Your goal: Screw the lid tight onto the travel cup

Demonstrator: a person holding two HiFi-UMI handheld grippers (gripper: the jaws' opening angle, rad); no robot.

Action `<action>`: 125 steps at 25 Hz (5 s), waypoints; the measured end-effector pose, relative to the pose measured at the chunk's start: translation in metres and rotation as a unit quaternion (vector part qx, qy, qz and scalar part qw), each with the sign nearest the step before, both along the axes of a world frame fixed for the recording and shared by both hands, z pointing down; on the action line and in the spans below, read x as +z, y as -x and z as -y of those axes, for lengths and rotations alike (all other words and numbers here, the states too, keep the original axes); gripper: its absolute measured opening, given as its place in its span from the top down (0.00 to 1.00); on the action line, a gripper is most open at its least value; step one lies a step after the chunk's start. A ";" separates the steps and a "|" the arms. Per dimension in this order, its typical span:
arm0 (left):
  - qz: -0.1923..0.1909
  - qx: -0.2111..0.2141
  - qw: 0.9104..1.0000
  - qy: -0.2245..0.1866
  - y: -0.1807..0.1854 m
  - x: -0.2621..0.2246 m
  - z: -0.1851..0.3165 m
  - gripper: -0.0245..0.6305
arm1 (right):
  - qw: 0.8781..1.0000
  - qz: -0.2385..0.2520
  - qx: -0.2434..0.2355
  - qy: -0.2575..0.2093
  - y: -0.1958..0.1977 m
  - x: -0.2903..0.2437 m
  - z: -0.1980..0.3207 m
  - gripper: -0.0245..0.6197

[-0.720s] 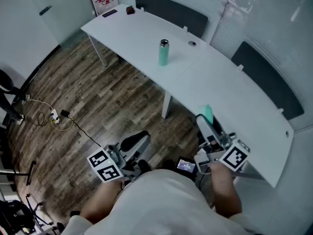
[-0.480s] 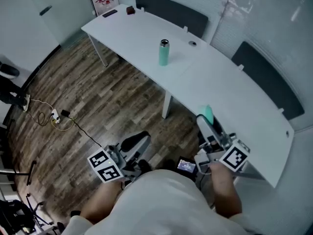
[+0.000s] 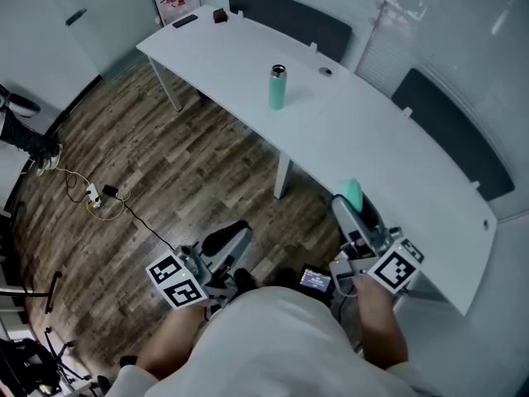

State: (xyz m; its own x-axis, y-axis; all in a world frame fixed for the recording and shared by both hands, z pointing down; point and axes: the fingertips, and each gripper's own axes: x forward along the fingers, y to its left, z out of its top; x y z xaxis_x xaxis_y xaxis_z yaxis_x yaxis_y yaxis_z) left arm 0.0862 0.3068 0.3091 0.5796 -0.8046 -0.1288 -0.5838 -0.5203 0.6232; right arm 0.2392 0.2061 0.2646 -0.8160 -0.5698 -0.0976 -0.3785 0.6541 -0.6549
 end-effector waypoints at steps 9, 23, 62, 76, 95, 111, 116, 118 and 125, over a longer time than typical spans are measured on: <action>0.009 -0.005 1.000 0.002 0.013 0.004 -0.004 0.85 | 0.998 0.051 0.002 0.039 0.001 0.001 0.002 0.47; 0.000 0.017 1.000 0.003 0.061 0.009 -0.016 0.85 | 0.999 0.008 0.042 0.028 0.042 0.010 -0.007 0.47; 0.006 0.001 0.999 0.040 0.082 0.034 0.176 0.85 | 0.997 -0.049 0.023 0.052 0.078 0.057 0.190 0.47; 0.002 0.031 0.998 0.050 0.077 0.045 0.235 0.85 | 0.995 -0.064 0.033 0.066 0.086 0.074 0.233 0.47; 0.009 0.157 0.986 0.049 0.165 0.051 0.311 0.85 | 0.983 -0.078 0.145 0.082 0.160 0.077 0.273 0.47; 0.033 0.178 0.982 0.053 0.172 0.067 0.332 0.79 | 0.978 -0.109 0.159 0.082 0.170 0.081 0.287 0.47; 0.037 0.177 0.982 0.057 0.159 0.070 0.335 0.78 | 0.979 -0.106 0.153 0.086 0.162 0.085 0.292 0.47; 0.042 0.176 0.982 0.056 0.157 0.071 0.338 0.78 | 0.979 -0.107 0.151 0.088 0.160 0.088 0.294 0.47; 0.087 0.170 0.981 0.036 0.153 0.072 0.376 0.75 | 0.979 -0.132 0.140 0.073 0.162 0.087 0.324 0.47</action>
State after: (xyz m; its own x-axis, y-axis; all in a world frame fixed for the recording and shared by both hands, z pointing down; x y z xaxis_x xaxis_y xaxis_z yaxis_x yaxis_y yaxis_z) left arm -0.0665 -0.0693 0.3806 0.8247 -0.5637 0.0460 -0.4848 -0.6627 0.5708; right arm 0.0771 -0.1179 0.3520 -0.6118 -0.7670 0.1938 -0.6978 0.4079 -0.5888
